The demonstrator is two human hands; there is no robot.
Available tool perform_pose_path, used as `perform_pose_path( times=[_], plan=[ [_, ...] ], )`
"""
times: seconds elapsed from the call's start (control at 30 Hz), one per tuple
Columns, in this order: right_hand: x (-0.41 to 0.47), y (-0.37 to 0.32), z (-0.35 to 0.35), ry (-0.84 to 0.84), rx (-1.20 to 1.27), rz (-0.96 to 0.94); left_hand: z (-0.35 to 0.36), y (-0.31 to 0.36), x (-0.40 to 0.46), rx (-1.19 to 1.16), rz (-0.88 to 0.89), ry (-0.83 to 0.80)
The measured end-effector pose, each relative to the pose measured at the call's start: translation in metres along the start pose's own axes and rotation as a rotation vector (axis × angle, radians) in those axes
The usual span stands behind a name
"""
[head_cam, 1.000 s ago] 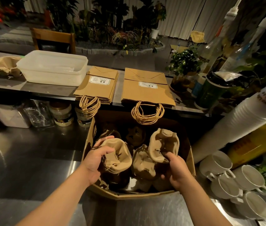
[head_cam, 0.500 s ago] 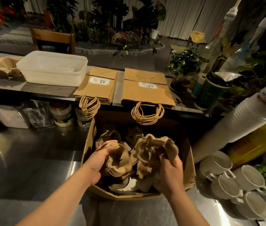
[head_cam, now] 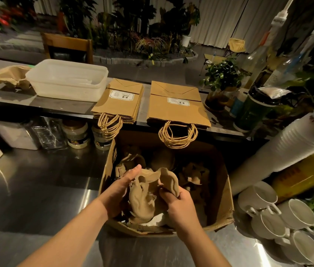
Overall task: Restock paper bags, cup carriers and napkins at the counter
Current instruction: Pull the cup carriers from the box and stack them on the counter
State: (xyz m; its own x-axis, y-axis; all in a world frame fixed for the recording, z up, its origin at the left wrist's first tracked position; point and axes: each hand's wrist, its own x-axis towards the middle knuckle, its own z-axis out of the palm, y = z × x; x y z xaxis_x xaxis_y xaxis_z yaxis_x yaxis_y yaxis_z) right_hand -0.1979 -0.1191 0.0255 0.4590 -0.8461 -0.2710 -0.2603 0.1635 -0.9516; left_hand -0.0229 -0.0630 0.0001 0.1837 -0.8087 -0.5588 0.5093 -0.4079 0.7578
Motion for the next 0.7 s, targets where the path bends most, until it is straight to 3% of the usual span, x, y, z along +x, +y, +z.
perform_pose_path(
  times=[0.3, 0.57, 0.7],
  plan=[
    [0.007, -0.002, -0.020, -0.145, 0.076, 0.108, -0.001, -0.005, 0.003, 0.033, 0.116, -0.013],
    [0.027, 0.009, -0.031, -0.055, 0.084, 0.102, 0.006, -0.005, -0.004, -0.015, -0.035, 0.118],
    [0.031, 0.016, -0.033, -0.008, 0.107, 0.136, 0.005, -0.001, -0.004, 0.124, 0.022, 0.055]
  ],
)
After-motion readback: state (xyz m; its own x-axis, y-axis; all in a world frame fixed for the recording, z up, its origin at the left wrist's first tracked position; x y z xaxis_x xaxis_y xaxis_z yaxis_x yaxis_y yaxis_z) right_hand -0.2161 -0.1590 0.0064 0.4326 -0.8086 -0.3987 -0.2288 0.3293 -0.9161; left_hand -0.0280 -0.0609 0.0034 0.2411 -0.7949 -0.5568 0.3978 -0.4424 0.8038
